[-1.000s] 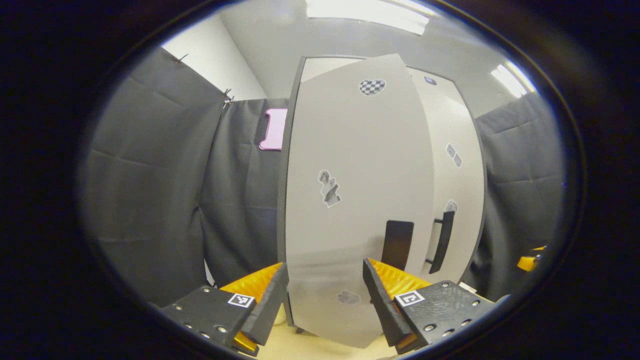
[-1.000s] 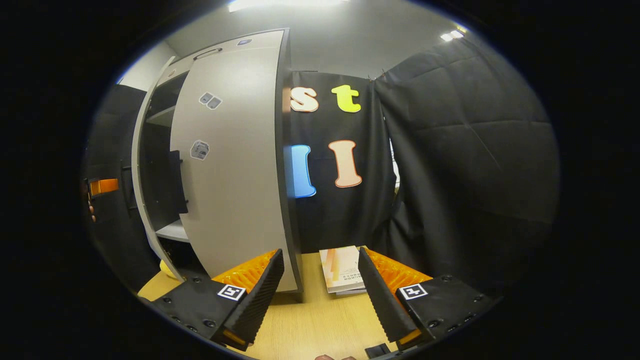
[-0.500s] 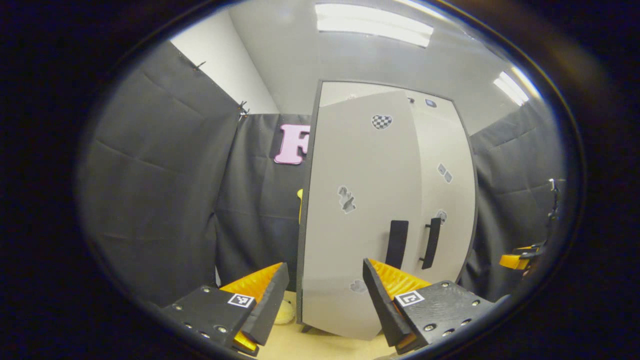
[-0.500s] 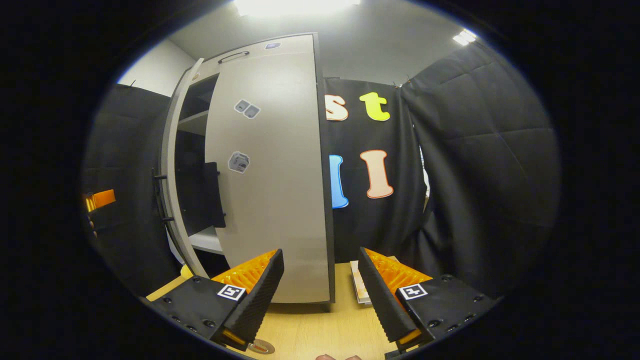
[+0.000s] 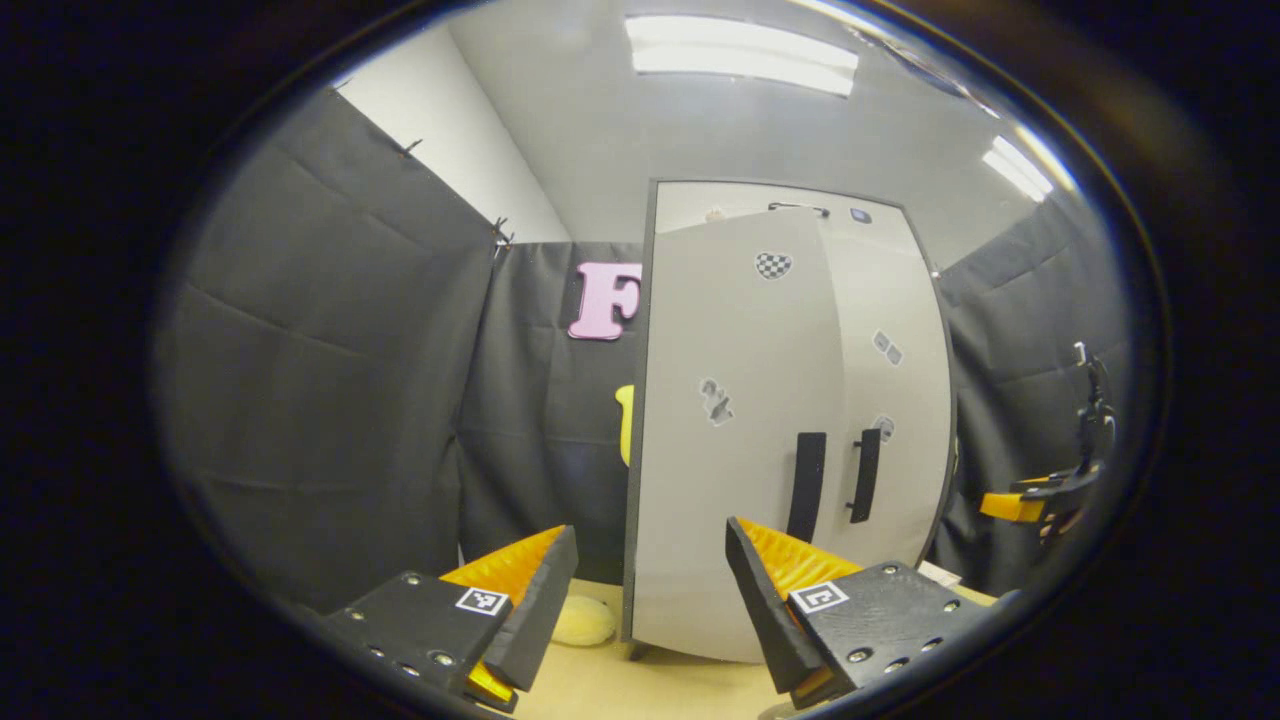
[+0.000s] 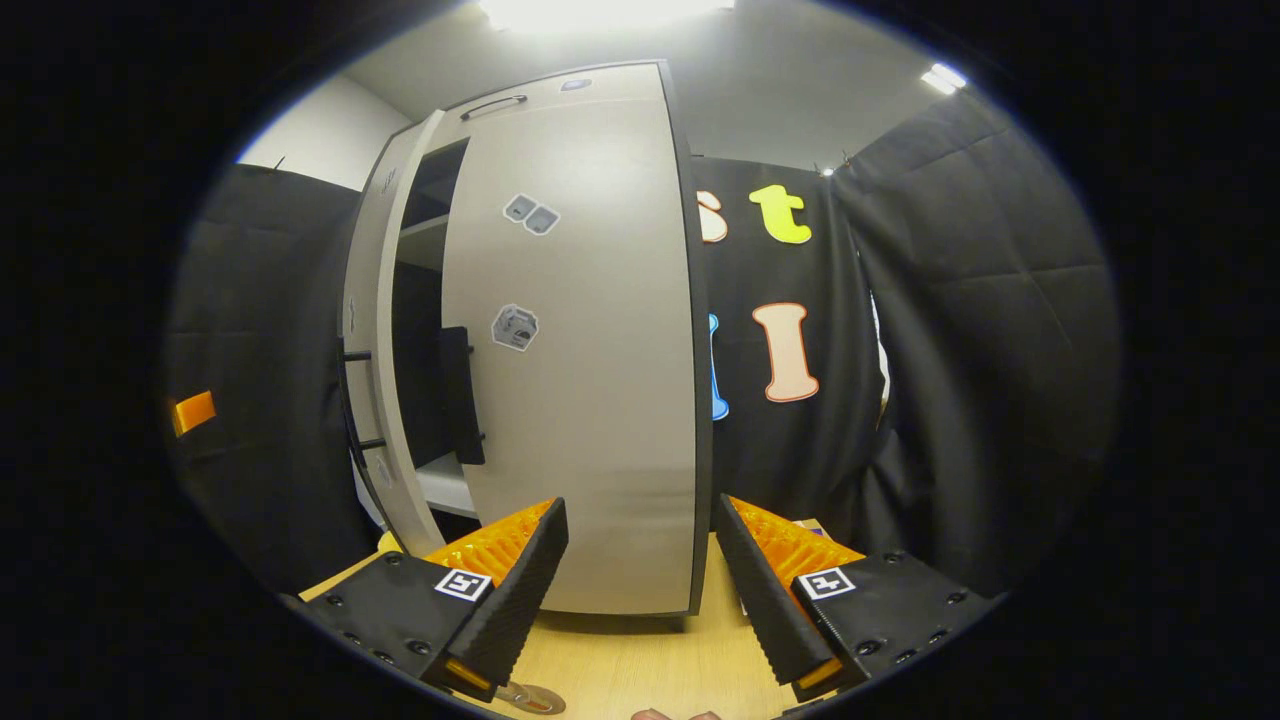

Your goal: Grasp the bottle in the cabinet with the left hand and place it on the coaster, then close the right door with the right hand and the left door with the left hand.

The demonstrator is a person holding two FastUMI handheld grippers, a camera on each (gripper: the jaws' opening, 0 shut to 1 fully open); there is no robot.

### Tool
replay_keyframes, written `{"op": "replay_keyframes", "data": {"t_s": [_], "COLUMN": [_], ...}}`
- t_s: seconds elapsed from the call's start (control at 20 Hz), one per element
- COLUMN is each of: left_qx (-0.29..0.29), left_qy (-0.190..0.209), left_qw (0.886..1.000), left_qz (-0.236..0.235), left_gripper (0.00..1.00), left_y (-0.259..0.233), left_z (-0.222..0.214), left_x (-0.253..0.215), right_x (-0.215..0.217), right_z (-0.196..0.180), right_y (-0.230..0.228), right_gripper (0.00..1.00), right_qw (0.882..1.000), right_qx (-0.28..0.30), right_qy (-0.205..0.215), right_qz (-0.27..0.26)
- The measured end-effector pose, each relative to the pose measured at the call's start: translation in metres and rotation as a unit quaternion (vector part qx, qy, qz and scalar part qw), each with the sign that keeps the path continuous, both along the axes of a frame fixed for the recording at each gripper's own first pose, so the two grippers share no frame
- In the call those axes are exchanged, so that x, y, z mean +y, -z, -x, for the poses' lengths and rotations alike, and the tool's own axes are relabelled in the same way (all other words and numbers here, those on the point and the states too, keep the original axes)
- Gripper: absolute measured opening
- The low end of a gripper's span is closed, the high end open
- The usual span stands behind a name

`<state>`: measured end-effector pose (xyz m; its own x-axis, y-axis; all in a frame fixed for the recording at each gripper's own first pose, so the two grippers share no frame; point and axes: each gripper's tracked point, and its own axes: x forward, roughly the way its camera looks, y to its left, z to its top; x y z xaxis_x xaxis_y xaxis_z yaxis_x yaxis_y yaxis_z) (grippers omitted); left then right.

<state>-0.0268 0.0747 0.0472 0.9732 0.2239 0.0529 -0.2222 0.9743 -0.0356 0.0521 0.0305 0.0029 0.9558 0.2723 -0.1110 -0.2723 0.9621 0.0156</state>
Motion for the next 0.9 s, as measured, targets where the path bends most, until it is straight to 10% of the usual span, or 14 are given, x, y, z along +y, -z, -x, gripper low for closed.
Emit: {"op": "replay_keyframes", "data": {"t_s": [0.9], "left_qx": [-0.016], "left_qy": [-0.001], "left_qw": [1.000], "left_qz": [0.016], "left_gripper": [0.86], "left_y": [-0.013], "left_z": [-0.012], "left_x": [0.001], "right_x": [-0.012], "right_z": [0.000], "right_y": [0.011], "right_gripper": [0.92], "right_qw": [1.000], "right_qx": [0.005], "right_qy": [0.009], "right_qz": [0.001]}}
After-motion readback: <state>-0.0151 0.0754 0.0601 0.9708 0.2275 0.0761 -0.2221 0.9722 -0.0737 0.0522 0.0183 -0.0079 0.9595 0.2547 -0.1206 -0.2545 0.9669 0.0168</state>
